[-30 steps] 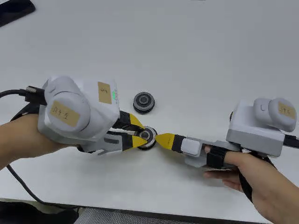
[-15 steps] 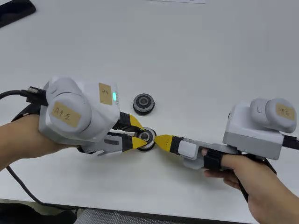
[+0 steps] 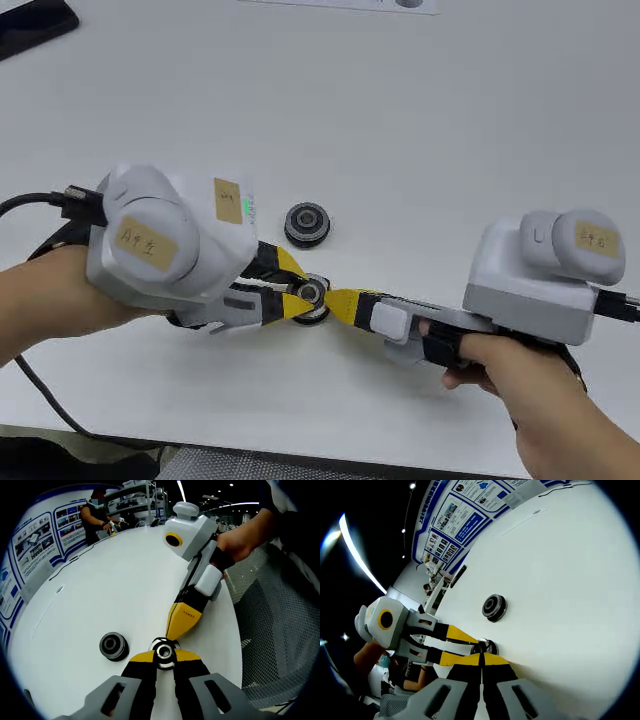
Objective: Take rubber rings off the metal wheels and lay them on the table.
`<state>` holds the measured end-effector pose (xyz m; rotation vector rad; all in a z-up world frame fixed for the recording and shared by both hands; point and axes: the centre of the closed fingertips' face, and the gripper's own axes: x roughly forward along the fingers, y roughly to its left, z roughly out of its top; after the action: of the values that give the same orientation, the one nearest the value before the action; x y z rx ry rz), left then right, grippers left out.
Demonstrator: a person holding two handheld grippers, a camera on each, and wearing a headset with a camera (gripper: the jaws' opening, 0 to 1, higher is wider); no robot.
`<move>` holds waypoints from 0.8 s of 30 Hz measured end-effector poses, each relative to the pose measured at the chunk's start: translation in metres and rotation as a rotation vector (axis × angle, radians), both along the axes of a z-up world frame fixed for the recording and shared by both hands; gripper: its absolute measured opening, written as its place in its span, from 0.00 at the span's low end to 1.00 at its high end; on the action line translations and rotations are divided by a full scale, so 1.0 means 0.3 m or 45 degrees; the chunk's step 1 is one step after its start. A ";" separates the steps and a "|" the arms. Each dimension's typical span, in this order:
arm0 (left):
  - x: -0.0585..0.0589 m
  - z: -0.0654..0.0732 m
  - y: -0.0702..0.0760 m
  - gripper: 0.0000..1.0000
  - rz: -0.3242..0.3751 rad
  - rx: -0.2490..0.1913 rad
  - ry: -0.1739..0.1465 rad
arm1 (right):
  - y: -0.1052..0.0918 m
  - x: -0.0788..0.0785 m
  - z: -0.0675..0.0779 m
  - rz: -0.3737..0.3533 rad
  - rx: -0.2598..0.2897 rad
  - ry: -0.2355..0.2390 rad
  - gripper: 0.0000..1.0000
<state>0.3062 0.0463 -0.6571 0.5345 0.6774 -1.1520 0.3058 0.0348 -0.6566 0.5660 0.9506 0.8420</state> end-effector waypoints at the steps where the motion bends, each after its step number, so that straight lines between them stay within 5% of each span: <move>1: 0.000 0.000 0.000 0.12 0.000 0.000 0.000 | 0.000 0.000 0.000 0.001 -0.002 -0.002 0.00; 6: 0.000 0.000 0.001 0.12 -0.001 0.000 0.002 | 0.006 -0.001 0.002 0.023 -0.054 -0.058 0.00; 24: 0.000 0.001 0.000 0.12 -0.001 -0.002 0.000 | 0.014 0.000 0.006 0.037 -0.043 -0.053 0.00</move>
<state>0.3061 0.0463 -0.6567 0.5332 0.6761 -1.1531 0.3059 0.0390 -0.6549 0.5050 0.9351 0.8593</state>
